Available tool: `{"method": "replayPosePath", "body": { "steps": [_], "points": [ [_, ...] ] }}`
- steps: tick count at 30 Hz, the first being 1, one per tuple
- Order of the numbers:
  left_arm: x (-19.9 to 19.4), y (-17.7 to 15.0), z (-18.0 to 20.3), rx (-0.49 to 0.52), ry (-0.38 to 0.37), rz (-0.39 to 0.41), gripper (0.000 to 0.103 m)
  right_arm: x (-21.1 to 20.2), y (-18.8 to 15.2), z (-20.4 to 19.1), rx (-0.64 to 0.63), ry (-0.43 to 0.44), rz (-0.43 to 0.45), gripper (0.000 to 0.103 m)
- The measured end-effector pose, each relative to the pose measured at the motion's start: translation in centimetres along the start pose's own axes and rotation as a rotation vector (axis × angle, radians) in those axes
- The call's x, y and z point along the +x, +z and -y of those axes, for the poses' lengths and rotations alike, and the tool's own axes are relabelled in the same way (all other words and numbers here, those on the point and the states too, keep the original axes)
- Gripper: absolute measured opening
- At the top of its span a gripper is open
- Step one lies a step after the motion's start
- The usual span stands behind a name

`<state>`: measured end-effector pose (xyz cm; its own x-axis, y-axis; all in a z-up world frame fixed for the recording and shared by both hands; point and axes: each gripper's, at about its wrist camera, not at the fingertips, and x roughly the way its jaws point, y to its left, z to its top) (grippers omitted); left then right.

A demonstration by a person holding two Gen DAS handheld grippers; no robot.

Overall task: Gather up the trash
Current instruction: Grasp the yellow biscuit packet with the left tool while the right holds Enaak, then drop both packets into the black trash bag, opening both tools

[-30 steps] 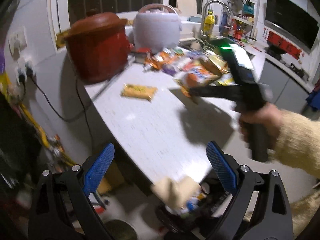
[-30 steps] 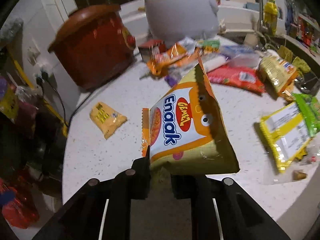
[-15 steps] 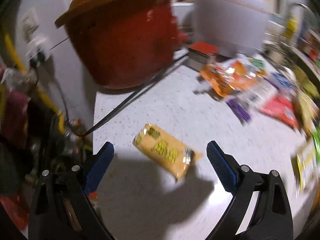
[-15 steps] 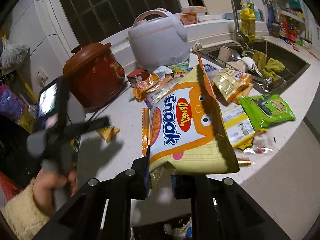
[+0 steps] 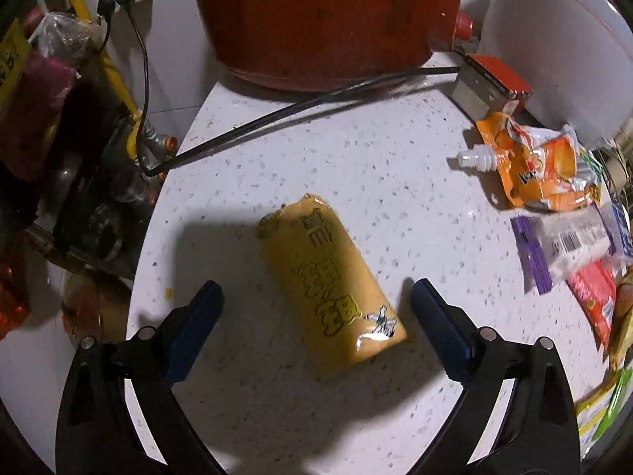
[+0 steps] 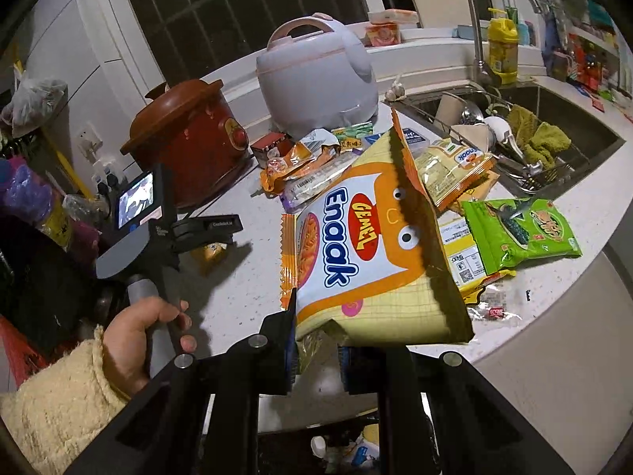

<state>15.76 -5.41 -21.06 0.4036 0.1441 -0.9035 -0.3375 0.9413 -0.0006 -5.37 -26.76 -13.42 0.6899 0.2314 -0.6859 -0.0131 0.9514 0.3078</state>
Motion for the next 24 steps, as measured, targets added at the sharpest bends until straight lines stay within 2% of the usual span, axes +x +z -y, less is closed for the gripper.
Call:
{"method": "replayPosePath", "body": {
  "steps": [1,2,3,4,10,14,17,19,24],
  "points": [
    [-0.2,0.0,0.1,0.003,-0.001,0.017,0.08,0.0,0.0,0.2,-0.001,0.003,-0.003,0.016],
    [-0.5,0.2,0.3,0.008,-0.003,0.033,0.057,0.0,0.0,0.3,0.002,0.008,-0.006,0.016],
    [-0.8,0.4,1.0,0.019,-0.01,0.052,0.045,0.0,0.0,0.4,0.007,0.014,-0.007,0.016],
    [-0.9,0.3,1.1,0.026,-0.023,0.054,0.038,0.0,0.0,0.5,0.01,0.017,-0.008,0.016],
    [-2.0,-0.4,0.3,0.054,-0.128,0.057,0.036,-0.3,0.4,0.3,0.021,0.038,0.011,0.016],
    [-5.2,-1.8,-1.2,0.135,-0.229,0.135,0.036,-1.0,0.3,-0.6,0.013,0.057,0.028,0.016],
    [-8.6,-4.3,-1.7,0.256,-0.282,0.191,0.036,-2.0,-0.1,-1.2,-0.012,0.055,0.041,0.016],
    [-10.7,-6.4,-2.4,0.329,-0.388,0.204,0.036,-2.6,-0.7,-1.4,-0.022,0.05,0.04,0.016],
    [-14.5,-12.6,-3.1,0.568,-0.561,0.202,0.036,-4.6,-3.8,-1.0,-0.052,-0.004,-0.005,0.016]
  ]
}}
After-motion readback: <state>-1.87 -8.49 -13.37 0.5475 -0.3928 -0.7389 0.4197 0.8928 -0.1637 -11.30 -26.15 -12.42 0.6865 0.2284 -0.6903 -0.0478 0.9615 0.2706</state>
